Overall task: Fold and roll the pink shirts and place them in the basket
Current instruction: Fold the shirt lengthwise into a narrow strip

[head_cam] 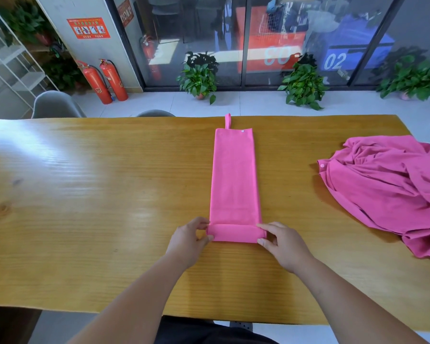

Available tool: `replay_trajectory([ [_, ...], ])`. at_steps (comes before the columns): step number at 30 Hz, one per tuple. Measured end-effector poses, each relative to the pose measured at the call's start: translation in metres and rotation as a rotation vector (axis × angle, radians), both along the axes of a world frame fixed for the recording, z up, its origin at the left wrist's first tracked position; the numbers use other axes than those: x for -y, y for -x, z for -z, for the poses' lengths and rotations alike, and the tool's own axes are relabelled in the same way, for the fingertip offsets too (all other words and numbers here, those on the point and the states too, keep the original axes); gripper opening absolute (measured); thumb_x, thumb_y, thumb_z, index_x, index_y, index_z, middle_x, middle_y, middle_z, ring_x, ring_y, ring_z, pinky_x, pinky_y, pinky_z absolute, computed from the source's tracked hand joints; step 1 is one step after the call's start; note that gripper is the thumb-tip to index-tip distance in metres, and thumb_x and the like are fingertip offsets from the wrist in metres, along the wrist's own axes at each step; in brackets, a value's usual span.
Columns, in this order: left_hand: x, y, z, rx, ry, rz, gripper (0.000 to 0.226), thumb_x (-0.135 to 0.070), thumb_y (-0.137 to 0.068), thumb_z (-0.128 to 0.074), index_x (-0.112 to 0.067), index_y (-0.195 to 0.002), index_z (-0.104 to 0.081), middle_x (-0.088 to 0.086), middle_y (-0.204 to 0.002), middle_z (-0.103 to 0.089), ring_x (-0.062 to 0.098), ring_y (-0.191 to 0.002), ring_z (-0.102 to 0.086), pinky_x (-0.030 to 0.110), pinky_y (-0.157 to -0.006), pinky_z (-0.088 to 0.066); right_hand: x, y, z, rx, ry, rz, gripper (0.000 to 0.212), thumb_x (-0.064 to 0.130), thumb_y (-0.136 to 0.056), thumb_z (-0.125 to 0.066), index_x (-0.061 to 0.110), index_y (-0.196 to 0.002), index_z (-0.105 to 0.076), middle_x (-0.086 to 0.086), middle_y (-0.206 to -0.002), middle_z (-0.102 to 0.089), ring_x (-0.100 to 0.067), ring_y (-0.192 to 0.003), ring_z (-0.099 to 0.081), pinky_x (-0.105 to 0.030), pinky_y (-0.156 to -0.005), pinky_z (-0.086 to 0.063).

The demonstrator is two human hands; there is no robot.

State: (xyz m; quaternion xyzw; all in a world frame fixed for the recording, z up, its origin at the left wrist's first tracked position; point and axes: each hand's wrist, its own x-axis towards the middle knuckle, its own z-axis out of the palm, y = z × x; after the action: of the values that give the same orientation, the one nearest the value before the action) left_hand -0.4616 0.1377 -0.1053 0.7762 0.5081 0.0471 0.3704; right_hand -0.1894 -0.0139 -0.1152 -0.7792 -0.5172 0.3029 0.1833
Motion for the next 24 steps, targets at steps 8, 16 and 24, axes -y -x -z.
replay_trajectory([
  [8,-0.017,0.005,0.003,0.087,0.370,-0.069,0.031,-0.046,-0.089,-0.083,-0.032,-0.110,-0.065,-0.006,-0.092,-0.079,0.013,-0.060,-0.059,0.031,-0.059,-0.048,-0.001,-0.009,-0.007,-0.233,0.009,0.170,0.032,0.051,-0.095,-0.074,0.032,-0.121,-0.077,0.022,-0.104,-0.074,0.008,-0.095,-0.067,-0.019,-0.086,-0.054],
  [16,0.008,-0.015,0.005,-0.063,-0.355,0.063,0.009,-0.026,-0.099,-0.071,-0.034,-0.103,-0.073,-0.019,-0.109,-0.061,0.011,-0.096,-0.060,0.031,-0.072,-0.050,-0.014,0.015,-0.003,0.428,-0.342,0.033,0.006,0.030,-0.097,-0.077,0.034,-0.095,-0.073,0.020,-0.100,-0.061,-0.009,-0.088,-0.053,-0.025,-0.067,-0.049],
  [24,0.029,-0.003,0.015,-0.102,-0.497,0.163,0.044,-0.039,-0.098,-0.069,-0.031,-0.141,-0.063,-0.019,-0.136,-0.059,0.013,-0.108,-0.063,0.034,-0.089,-0.054,0.000,0.009,0.013,0.589,-0.253,-0.135,0.053,0.045,-0.090,-0.080,0.026,-0.138,-0.068,0.015,-0.132,-0.067,-0.017,-0.107,-0.060,-0.036,-0.084,-0.057],
])
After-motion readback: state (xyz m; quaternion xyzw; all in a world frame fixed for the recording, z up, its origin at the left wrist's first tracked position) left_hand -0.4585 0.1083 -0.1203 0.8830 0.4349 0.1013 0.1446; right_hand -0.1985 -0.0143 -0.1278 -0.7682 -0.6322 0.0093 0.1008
